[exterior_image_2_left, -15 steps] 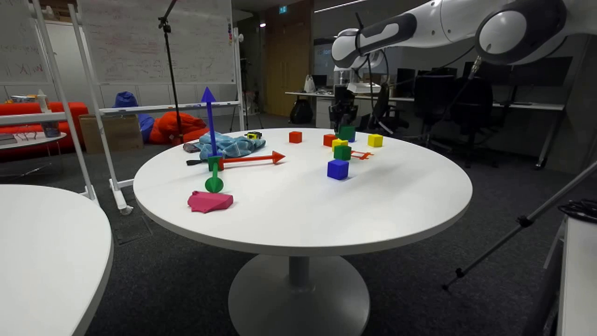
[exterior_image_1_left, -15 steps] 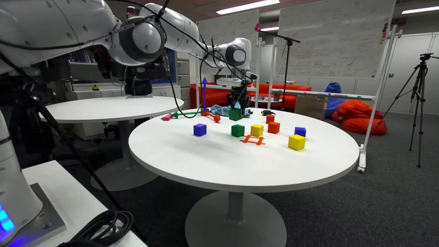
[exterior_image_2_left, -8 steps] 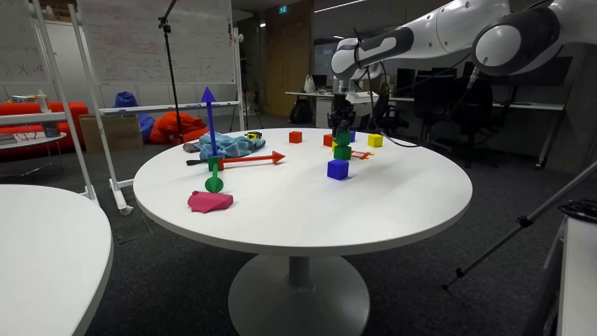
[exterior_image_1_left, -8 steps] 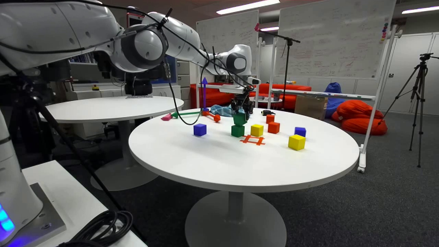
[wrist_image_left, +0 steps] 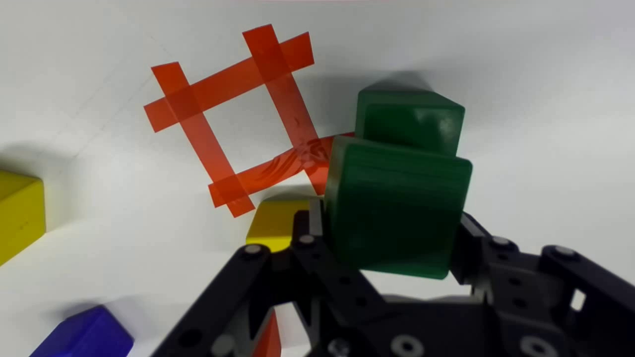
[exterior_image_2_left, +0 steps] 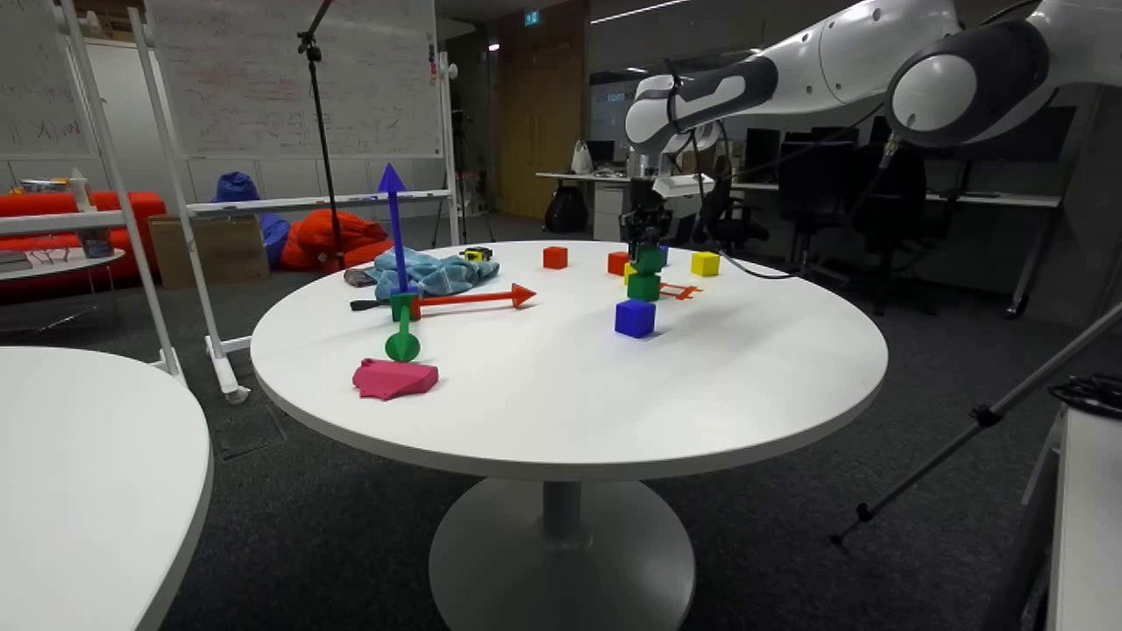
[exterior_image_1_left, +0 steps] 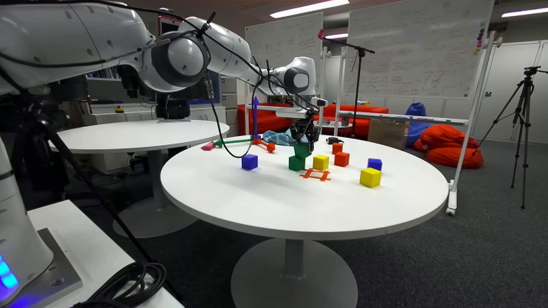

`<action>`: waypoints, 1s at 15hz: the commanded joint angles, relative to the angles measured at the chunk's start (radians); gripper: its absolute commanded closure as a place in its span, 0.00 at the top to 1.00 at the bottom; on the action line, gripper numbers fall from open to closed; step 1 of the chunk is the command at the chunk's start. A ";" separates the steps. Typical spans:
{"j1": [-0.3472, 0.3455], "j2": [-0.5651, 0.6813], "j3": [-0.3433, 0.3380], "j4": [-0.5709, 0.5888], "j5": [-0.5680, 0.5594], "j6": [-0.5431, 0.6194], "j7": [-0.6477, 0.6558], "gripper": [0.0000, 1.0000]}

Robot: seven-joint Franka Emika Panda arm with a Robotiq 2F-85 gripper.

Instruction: Put the green block on the other green block

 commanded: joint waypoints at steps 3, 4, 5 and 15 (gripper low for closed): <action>-0.001 0.013 -0.001 0.022 0.001 -0.034 0.014 0.32; -0.002 0.010 0.003 0.019 0.005 -0.049 0.011 0.32; -0.001 0.009 0.006 0.018 0.008 -0.061 0.007 0.32; 0.006 0.022 0.013 0.024 0.008 -0.158 0.009 0.98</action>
